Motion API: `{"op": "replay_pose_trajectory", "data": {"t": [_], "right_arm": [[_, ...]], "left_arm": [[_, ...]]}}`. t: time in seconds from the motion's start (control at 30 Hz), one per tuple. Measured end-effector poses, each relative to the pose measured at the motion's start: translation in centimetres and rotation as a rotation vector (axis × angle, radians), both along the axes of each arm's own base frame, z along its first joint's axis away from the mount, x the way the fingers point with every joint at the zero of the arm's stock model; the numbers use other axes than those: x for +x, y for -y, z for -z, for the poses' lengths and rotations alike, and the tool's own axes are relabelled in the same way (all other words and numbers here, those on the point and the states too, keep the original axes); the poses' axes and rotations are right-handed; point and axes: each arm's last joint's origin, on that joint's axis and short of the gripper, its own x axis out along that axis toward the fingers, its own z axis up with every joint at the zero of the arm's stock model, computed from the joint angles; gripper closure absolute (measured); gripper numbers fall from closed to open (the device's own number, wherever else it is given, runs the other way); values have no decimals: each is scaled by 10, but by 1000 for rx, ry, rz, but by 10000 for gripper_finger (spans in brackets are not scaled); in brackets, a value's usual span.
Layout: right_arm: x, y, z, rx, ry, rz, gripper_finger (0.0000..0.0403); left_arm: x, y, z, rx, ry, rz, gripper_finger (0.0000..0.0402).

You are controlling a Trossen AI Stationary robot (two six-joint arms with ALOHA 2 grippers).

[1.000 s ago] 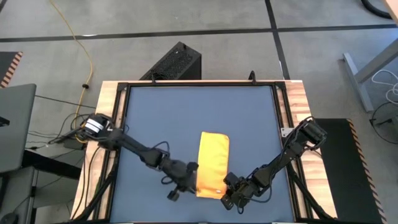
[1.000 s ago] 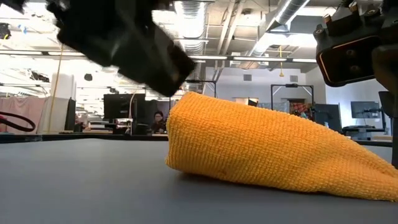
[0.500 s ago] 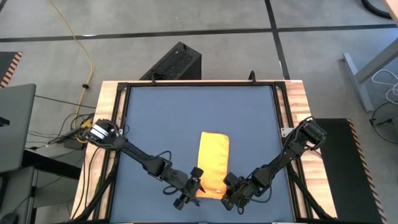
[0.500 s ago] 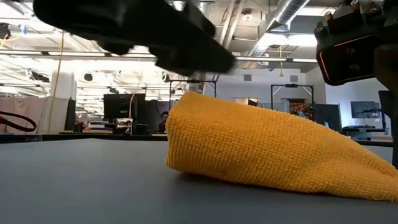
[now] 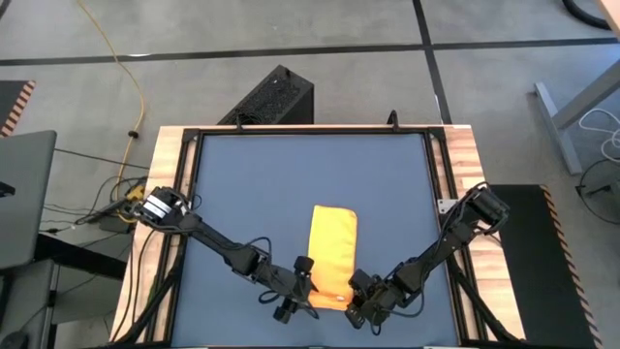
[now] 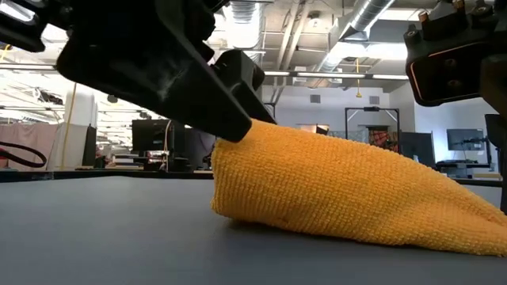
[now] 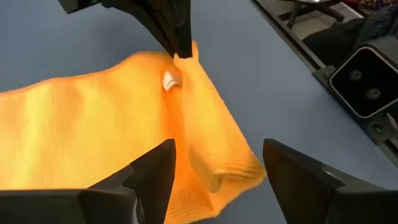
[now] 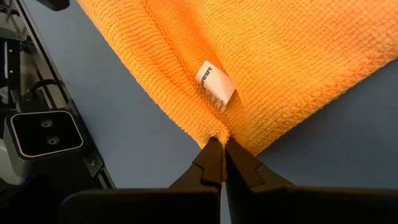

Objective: Roll towel
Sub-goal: Roll the orange microfiber towel

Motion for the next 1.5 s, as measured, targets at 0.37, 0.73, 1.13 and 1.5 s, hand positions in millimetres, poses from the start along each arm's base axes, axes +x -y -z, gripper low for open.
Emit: {"op": "replay_pose_trajectory", "data": {"t": [0.37,0.73,1.13,1.5], "right_arm": [[1,1,0,0,1,5,380],[1,-1,0,42,1,49,380],[10,-8,-10,157,106,12,377],[10,-1,-2,134,33,68,378]], "left_arm": [[0,1,6,-60,-38,-41,293],[0,-2,7,-355,-240,-10,399],[-2,-9,44,-534,-576,-72,401],[1,-17,52,-522,-618,-132,401]]}}
